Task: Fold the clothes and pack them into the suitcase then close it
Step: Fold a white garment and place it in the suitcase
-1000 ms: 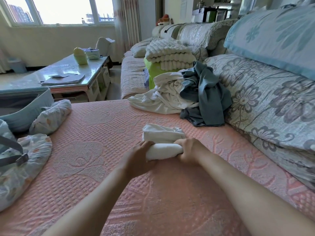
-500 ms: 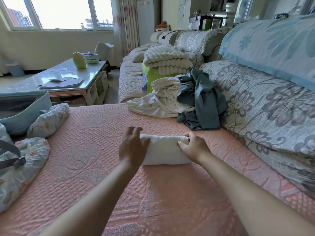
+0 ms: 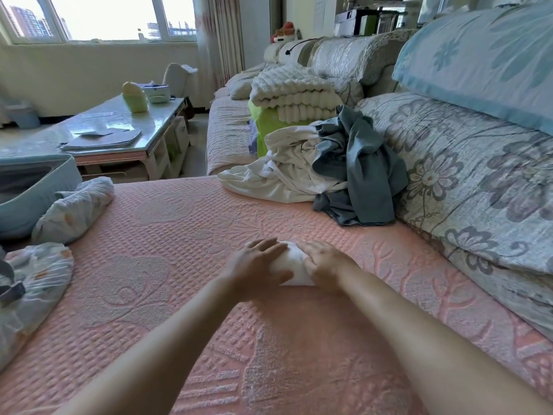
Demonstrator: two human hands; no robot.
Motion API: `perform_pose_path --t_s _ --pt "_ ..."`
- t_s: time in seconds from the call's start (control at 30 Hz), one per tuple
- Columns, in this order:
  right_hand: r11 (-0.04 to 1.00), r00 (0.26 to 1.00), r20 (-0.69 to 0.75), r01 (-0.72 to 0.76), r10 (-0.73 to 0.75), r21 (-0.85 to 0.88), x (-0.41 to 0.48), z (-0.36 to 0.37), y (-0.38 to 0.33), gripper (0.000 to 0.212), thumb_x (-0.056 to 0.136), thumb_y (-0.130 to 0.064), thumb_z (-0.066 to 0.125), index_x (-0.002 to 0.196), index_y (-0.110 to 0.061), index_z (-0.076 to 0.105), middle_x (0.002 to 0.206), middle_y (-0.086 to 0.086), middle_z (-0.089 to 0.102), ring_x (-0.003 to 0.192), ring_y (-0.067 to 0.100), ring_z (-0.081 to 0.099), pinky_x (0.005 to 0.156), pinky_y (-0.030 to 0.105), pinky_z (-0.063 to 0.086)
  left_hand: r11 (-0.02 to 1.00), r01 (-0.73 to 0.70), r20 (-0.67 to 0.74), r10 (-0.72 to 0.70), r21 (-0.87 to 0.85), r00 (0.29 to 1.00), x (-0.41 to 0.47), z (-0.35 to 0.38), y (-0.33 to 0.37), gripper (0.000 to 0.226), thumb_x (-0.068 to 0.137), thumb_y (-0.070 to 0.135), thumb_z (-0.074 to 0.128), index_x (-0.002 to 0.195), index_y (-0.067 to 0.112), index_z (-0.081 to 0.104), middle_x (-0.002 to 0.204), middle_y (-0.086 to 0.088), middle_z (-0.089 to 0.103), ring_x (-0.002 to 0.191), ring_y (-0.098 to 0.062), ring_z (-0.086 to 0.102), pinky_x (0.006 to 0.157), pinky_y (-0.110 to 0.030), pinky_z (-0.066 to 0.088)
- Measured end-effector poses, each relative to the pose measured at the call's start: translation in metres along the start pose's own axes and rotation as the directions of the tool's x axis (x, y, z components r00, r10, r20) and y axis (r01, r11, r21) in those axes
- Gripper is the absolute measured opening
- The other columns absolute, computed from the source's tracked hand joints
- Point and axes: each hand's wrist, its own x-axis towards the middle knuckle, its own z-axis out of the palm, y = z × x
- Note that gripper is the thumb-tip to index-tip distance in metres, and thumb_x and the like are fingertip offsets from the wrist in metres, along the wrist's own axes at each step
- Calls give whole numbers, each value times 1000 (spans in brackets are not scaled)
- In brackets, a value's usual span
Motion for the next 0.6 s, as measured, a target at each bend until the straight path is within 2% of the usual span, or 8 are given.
perform_pose_path --t_s 0.07,0.13,0.2,0.27,0.4,0.53,0.6 --pt "999 995 93 -40 40 -2 1 -5 3 61 104 -35 33 160 -21 15 168 -1 11 154 16 8 123 34 7 998 18 51 -15 -65 999 -1 -6 -14 90 78 73 60 153 34 30 160 9 27 144 -17 33 116 -37 31" --pt "998 984 168 -57 60 -22 2 -7 5 78 97 -42 48 161 -23 8 168 -2 5 154 17 3 122 37 8 999 1 110 3 -36 994 -2 -13 -22 95 77 56 72 154 27 26 160 6 27 139 -21 41 112 -36 36" --pt "994 978 195 -53 70 -93 3 -5 6 98 86 -43 65 161 -24 4 168 0 6 154 20 6 123 38 12 997 -23 174 10 69 985 -1 -17 -19 96 76 42 74 155 22 21 159 3 28 133 -24 46 107 -35 39" --pt "985 985 160 -43 70 -166 2 -3 3 104 79 -34 70 160 -24 6 165 1 16 151 22 16 121 37 22 993 -19 191 -4 119 982 4 -19 -14 95 75 37 74 154 20 23 154 0 35 130 -26 49 105 -35 41" --pt "958 998 41 -33 46 -284 0 -6 -9 78 84 -17 63 153 -25 28 143 4 47 127 28 50 102 39 46 992 14 107 -27 123 994 2 -19 -14 81 75 38 74 145 22 36 135 -2 53 116 -25 58 96 -38 48" --pt "954 997 -35 57 -70 -293 -4 -9 -35 41 88 -16 55 128 -25 51 121 3 62 108 27 61 84 35 48 981 45 -13 -44 187 999 -22 -26 -35 57 81 41 65 133 27 46 118 0 62 103 -25 65 81 -36 52" --pt "945 979 -91 151 -184 -289 -7 1 -57 37 89 -20 53 125 -25 54 117 1 64 104 25 63 82 33 48 977 55 -48 -46 206 998 -44 -36 -57 52 82 43 63 130 31 48 117 4 62 102 -22 66 79 -36 54"
